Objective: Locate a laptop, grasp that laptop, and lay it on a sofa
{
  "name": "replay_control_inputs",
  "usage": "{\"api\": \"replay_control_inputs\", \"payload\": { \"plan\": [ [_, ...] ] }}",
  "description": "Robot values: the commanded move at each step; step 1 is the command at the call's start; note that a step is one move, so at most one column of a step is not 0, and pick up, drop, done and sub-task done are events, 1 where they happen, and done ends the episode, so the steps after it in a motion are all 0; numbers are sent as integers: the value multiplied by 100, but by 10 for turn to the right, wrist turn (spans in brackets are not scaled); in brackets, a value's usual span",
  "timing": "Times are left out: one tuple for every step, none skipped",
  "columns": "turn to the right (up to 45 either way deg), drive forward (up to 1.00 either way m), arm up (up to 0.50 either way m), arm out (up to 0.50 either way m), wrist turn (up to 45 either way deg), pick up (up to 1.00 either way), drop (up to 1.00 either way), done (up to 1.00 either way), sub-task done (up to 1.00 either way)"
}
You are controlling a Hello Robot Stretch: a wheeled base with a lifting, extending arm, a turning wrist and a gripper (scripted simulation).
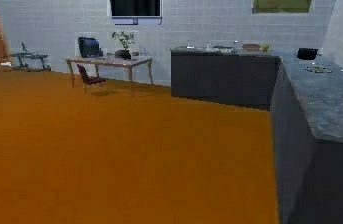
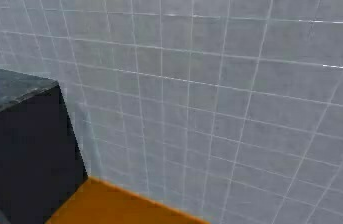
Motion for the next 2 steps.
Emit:
{"api": "replay_control_inputs", "payload": {
  "plan": [
    [0, 75, 0, 0, 0, 0, 0, 0, 0],
    [-450, 0, 0, 0, 0, 0, 0, 0, 0]
  ]
}}
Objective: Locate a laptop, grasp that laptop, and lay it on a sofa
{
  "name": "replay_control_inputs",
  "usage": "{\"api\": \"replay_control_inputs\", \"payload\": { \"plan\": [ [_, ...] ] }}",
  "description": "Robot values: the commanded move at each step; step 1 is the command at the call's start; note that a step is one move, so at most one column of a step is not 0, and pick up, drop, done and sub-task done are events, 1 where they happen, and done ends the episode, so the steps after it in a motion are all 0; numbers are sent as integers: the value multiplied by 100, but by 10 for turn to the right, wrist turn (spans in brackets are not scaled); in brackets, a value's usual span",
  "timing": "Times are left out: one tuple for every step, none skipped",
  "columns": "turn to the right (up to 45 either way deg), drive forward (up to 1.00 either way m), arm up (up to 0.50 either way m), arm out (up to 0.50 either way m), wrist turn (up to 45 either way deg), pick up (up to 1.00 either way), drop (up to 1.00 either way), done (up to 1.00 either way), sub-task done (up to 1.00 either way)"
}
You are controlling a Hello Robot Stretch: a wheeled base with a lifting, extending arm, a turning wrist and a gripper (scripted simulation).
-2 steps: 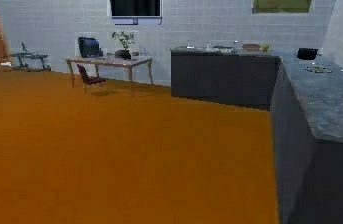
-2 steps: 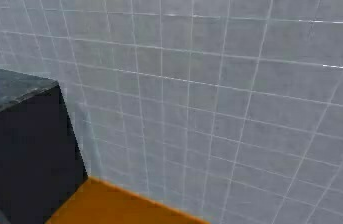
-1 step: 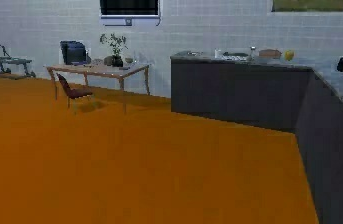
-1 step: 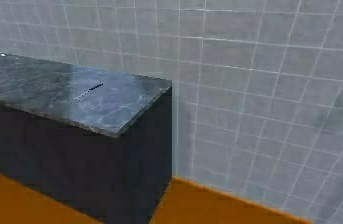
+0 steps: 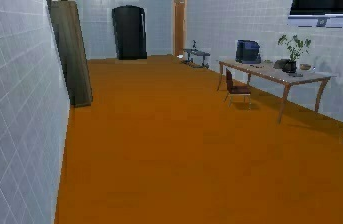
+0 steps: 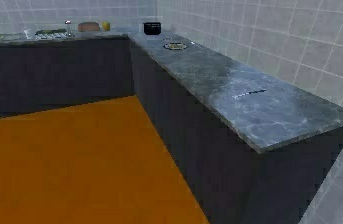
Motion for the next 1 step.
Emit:
{"api": "replay_control_inputs", "payload": {
  "plan": [
    [-60, 0, 0, 0, 0, 0, 0, 0, 0]
  ]
}}
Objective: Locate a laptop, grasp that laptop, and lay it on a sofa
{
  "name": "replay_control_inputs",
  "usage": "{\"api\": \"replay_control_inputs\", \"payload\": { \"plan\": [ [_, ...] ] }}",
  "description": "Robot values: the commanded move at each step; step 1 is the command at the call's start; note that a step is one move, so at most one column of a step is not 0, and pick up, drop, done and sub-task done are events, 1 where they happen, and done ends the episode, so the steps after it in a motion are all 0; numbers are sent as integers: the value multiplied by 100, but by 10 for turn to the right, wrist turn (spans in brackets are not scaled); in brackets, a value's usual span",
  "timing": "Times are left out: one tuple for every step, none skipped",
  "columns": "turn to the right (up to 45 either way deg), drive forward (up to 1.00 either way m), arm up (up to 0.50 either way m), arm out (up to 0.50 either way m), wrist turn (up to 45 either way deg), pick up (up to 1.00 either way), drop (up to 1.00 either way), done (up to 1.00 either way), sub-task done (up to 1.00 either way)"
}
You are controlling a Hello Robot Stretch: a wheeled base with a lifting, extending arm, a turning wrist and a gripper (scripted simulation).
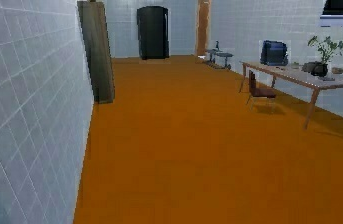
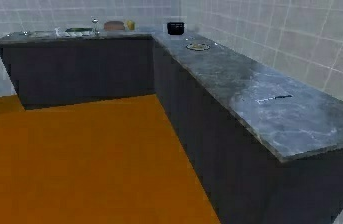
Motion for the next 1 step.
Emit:
{"api": "replay_control_inputs", "payload": {
  "plan": [
    [0, 40, 0, 0, 0, 0, 0, 0, 0]
  ]
}}
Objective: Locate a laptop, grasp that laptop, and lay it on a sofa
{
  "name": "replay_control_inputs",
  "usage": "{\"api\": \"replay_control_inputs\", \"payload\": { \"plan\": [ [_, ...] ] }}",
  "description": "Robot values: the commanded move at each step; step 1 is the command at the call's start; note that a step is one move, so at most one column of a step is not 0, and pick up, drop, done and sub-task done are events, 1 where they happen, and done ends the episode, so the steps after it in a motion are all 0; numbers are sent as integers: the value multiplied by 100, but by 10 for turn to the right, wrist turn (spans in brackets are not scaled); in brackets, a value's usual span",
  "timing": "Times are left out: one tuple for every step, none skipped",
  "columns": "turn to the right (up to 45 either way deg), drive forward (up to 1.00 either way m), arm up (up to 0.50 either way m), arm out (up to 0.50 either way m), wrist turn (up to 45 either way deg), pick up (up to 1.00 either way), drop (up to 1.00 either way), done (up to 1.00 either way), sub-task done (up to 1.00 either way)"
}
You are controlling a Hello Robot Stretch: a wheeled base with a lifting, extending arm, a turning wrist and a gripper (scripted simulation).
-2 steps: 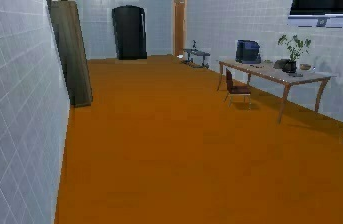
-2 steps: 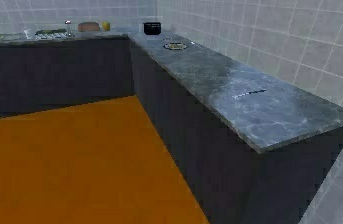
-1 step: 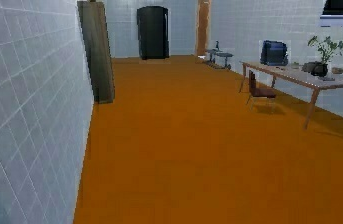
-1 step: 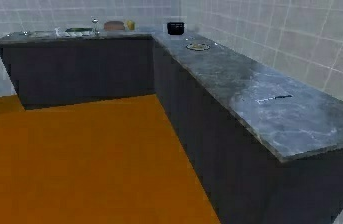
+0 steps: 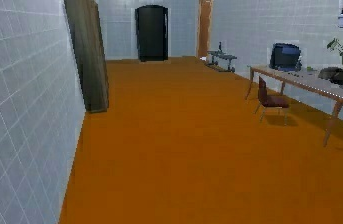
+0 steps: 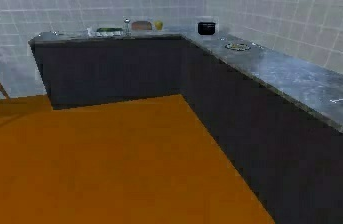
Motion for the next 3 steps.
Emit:
{"api": "replay_control_inputs", "payload": {
  "plan": [
    [30, 0, 0, 0, 0, 0, 0, 0, 0],
    [0, 100, 0, 0, 0, 0, 0, 0, 0],
    [0, 100, 0, 0, 0, 0, 0, 0, 0]
  ]
}}
